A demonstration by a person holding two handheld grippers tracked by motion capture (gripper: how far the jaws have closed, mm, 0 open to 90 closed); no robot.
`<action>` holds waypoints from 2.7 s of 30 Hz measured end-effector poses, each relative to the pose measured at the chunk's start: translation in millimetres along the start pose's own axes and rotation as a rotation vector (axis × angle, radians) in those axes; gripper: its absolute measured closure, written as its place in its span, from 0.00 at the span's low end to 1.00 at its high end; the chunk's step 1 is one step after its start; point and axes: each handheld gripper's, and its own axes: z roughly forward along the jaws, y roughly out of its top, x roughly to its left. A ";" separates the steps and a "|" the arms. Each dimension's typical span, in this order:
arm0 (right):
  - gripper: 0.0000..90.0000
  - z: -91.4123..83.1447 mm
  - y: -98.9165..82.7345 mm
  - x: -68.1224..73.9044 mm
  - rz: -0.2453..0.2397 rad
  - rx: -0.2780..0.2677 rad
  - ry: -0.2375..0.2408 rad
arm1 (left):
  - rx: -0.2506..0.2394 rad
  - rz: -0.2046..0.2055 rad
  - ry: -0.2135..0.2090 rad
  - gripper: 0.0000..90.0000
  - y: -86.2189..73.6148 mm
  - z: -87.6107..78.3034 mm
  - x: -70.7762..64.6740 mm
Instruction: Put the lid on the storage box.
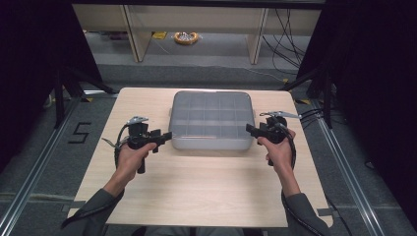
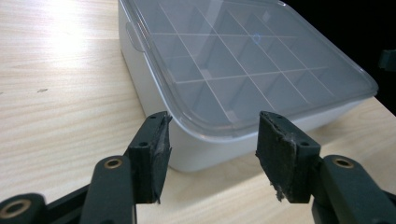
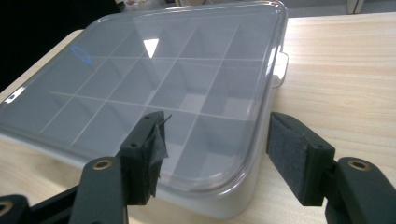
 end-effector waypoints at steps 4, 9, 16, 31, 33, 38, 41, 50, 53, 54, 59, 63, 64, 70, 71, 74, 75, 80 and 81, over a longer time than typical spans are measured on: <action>0.42 -7.4 -3.9 2.9 -0.027 -0.013 0.023 | -0.006 0.008 -0.010 0.48 -6.7 -10.1 -2.2; 0.40 -17.7 -10.5 8.7 -0.042 -0.010 0.040 | 0.000 0.037 -0.027 0.45 -16.3 -20.1 -6.7; 0.34 -28.2 -20.6 16.3 -0.053 -0.013 0.059 | 0.023 0.085 -0.045 0.37 -35.9 -33.0 -17.6; 0.31 -37.6 -42.5 28.9 -0.046 0.026 0.084 | 0.063 0.110 -0.087 0.32 -73.1 -48.8 -23.3; 0.31 -37.0 -43.8 27.6 -0.088 0.018 0.091 | 0.066 0.107 -0.091 0.32 -74.7 -50.4 -22.4; 0.30 -38.1 -53.0 31.8 -0.107 0.032 0.096 | 0.064 0.100 -0.090 0.31 -79.9 -54.6 -21.8; 0.29 -39.5 -57.5 34.4 -0.095 0.044 0.111 | 0.068 0.098 -0.095 0.31 -83.2 -55.8 -20.5; 0.26 -43.1 -74.9 41.0 -0.107 0.069 0.132 | 0.073 0.119 -0.092 0.30 -91.4 -60.8 -23.6; 0.23 -43.5 -83.9 43.4 -0.108 0.083 0.134 | 0.079 0.128 -0.089 0.30 -94.5 -62.5 -24.7; 0.22 -45.0 -86.7 44.1 -0.110 0.087 0.145 | 0.083 0.141 -0.088 0.30 -95.3 -62.9 -25.0; 0.21 -49.4 -97.8 45.8 -0.104 0.101 0.164 | 0.089 0.160 -0.074 0.30 -101.0 -63.7 -27.8; 0.21 -54.6 -103.9 45.5 -0.124 0.110 0.154 | 0.096 0.176 -0.076 0.30 -104.9 -64.9 -28.9; 0.21 -55.1 -106.3 45.2 -0.127 0.106 0.149 | 0.097 0.170 -0.075 0.30 -105.8 -64.9 -29.9; 0.20 -60.0 -116.9 46.8 -0.143 0.123 0.151 | 0.108 0.188 -0.082 0.29 -112.3 -67.3 -33.3; 0.20 -61.2 -119.4 46.6 -0.158 0.114 0.152 | 0.105 0.193 -0.077 0.29 -113.3 -68.3 -34.8; 0.20 -65.3 -123.8 47.6 -0.151 0.134 0.152 | 0.117 0.208 -0.090 0.29 -115.9 -71.3 -38.6; 0.20 -67.0 -125.8 48.5 -0.149 0.134 0.151 | 0.120 0.220 -0.091 0.29 -117.3 -72.0 -39.5; 0.20 -72.6 -136.1 50.7 -0.158 0.158 0.175 | 0.136 0.260 -0.096 0.28 -125.1 -75.2 -45.0; 0.20 -73.8 -137.9 50.3 -0.171 0.157 0.167 | 0.145 0.261 -0.096 0.28 -126.9 -75.8 -46.1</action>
